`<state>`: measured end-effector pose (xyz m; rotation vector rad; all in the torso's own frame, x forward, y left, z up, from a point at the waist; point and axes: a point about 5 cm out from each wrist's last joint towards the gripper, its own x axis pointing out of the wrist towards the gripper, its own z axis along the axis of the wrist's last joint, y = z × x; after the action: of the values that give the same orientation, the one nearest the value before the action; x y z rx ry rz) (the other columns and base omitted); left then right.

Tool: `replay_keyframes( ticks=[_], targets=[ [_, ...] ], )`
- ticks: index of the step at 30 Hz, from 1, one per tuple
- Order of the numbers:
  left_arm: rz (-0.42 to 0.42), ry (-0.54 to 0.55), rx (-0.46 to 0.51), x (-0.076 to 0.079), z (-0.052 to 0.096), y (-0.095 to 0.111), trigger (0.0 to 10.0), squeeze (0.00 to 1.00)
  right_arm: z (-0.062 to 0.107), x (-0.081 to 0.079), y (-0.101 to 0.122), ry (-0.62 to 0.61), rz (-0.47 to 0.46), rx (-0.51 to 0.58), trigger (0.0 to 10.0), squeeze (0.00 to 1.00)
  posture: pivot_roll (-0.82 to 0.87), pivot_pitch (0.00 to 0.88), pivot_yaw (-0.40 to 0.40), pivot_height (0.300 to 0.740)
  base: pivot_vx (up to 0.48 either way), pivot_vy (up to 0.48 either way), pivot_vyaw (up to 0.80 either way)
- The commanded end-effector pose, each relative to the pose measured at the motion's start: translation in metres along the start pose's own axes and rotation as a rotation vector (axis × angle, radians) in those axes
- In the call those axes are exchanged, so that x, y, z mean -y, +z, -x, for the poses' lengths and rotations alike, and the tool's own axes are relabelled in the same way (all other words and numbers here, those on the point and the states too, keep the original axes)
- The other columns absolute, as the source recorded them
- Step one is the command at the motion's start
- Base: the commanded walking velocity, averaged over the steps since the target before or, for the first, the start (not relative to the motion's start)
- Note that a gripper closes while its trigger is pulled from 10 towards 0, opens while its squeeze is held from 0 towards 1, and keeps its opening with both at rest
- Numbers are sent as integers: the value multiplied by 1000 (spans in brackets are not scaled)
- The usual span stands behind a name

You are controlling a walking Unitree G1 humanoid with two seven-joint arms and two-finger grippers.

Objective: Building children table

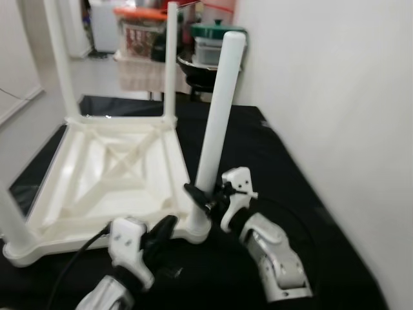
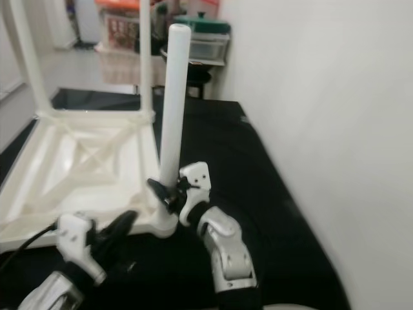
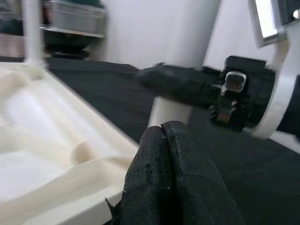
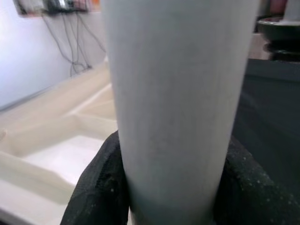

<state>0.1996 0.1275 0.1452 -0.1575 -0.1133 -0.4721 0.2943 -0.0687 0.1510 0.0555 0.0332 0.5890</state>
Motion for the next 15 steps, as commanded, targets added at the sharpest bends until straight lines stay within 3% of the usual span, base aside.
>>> replay_keyframes(
  ticks=[1,5,6,7,8,10,11,12,15],
  targets=[
    [5,-1,-13,-2,0,-2,7725,0,0,-25,-15,155,22,-50,0,0,2,0,-84,740,0,0,0],
    [10,-8,-13,-2,0,-2,8157,0,-1,-12,-26,94,-29,-111,0,0,30,0,-103,740,0,0,0],
    [8,-3,-13,-2,0,-2,8118,0,-1,-12,-29,83,-18,-137,6824,0,23,0,-97,740,0,0,0],
    [6,2,-12,-2,0,-2,8118,0,0,-12,-31,79,-6,-151,6824,0,23,0,-97,740,0,0,0],
    [3,5,-11,-2,0,-2,7686,0,1,-17,-28,79,-20,-145,10000,0,23,0,-98,740,0,0,0],
    [0,7,-10,-2,-1,-1,7686,0,3,-20,-26,68,-48,-138,10000,0,23,0,-98,740,0,0,0],
    [0,6,-10,-2,-1,-1,7451,0,4,-21,-25,63,-55,-137,10000,1000,25,0,-102,740,0,0,0],
    [0,6,-10,-2,-1,-1,7451,0,4,-21,-25,63,-55,-137,10000,1000,25,0,-102,740,0,0,0],
    [2,5,-9,-2,-1,-1,7451,0,4,-31,-15,231,-143,-131,10000,1000,27,0,-101,740,0,0,0]
  ],
)
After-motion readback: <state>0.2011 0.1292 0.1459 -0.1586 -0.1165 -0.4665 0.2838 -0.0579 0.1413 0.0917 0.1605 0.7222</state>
